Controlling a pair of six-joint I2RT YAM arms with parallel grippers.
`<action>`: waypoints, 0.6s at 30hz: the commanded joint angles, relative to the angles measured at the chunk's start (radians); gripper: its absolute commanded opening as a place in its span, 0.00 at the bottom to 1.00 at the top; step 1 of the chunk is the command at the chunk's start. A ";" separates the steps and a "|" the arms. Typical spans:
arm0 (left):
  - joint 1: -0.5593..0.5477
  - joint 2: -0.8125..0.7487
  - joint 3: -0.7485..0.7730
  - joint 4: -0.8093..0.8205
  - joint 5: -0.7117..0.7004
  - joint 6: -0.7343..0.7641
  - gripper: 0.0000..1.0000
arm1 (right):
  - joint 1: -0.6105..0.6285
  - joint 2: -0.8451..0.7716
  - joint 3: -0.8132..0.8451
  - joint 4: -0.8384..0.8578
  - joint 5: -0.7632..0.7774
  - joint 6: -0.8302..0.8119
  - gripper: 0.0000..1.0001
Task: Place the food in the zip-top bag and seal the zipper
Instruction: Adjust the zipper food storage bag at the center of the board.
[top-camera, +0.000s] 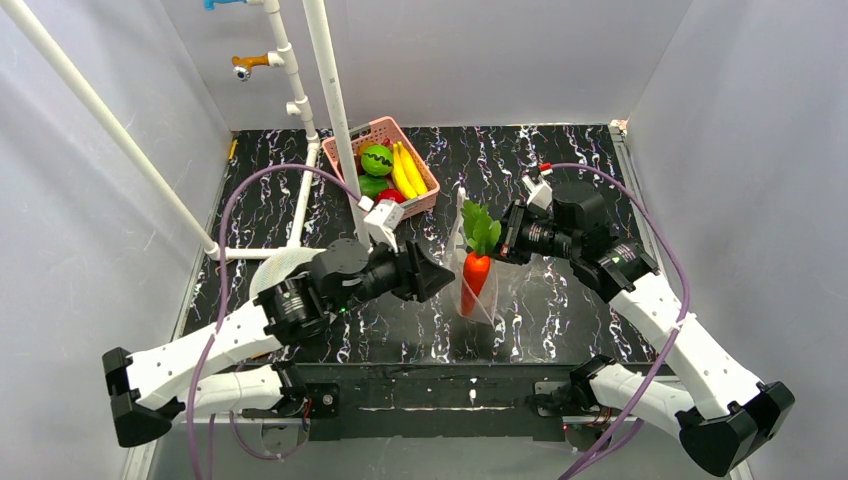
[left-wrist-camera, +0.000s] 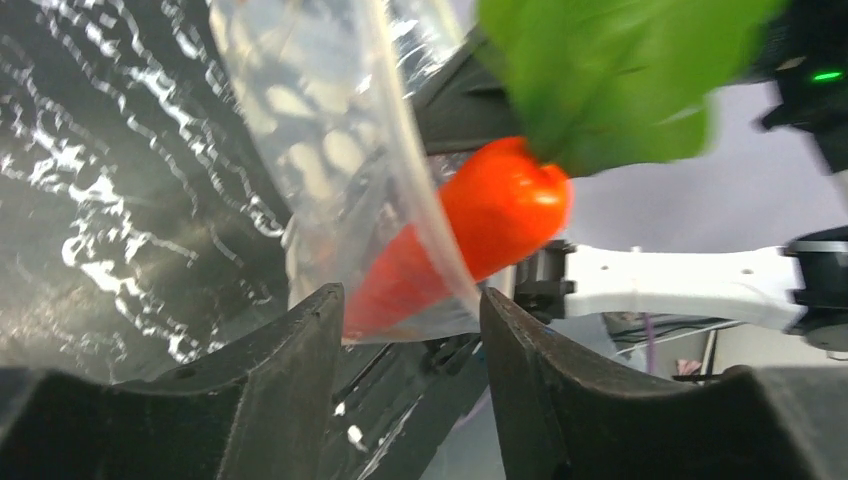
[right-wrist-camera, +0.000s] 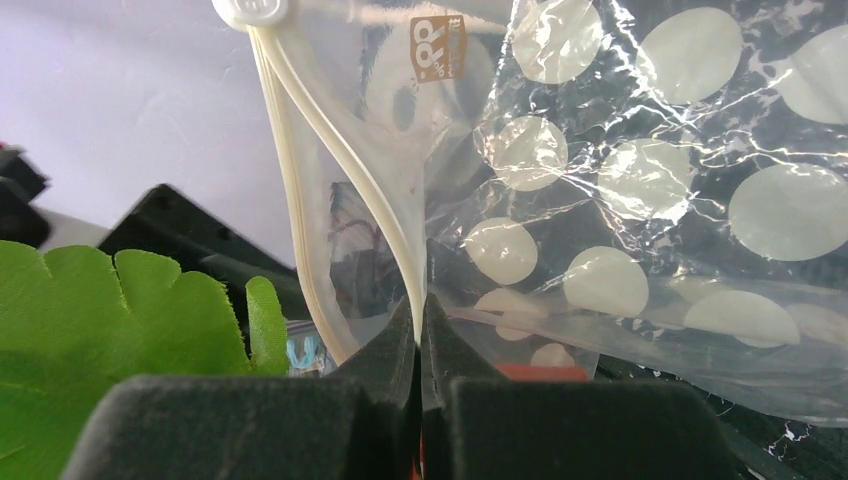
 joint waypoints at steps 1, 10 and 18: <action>-0.008 0.055 0.045 -0.096 -0.054 -0.045 0.55 | 0.001 -0.005 0.034 0.034 -0.007 -0.008 0.01; -0.014 0.114 0.120 -0.111 -0.214 -0.017 0.73 | 0.006 -0.010 0.011 0.008 0.016 -0.038 0.01; -0.018 0.140 0.142 -0.100 -0.289 -0.027 0.68 | 0.017 -0.009 -0.010 0.015 0.046 -0.058 0.01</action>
